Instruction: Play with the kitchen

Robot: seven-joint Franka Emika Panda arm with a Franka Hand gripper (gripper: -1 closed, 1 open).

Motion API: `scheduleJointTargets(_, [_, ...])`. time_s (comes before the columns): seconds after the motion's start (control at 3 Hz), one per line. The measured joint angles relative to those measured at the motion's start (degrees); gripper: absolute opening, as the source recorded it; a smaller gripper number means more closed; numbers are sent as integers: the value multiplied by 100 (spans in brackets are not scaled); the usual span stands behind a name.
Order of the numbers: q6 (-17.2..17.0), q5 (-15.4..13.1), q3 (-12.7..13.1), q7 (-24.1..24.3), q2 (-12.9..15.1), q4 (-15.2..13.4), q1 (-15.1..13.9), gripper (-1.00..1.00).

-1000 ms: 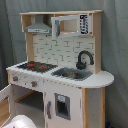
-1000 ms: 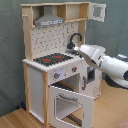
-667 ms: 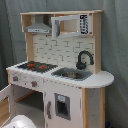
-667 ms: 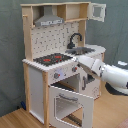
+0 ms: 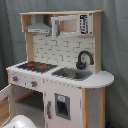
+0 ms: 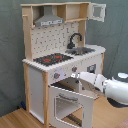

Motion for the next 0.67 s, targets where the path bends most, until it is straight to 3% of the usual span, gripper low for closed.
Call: scheduleJointTargets(0.67, [8, 12, 388, 1231, 5, 71, 5, 100])
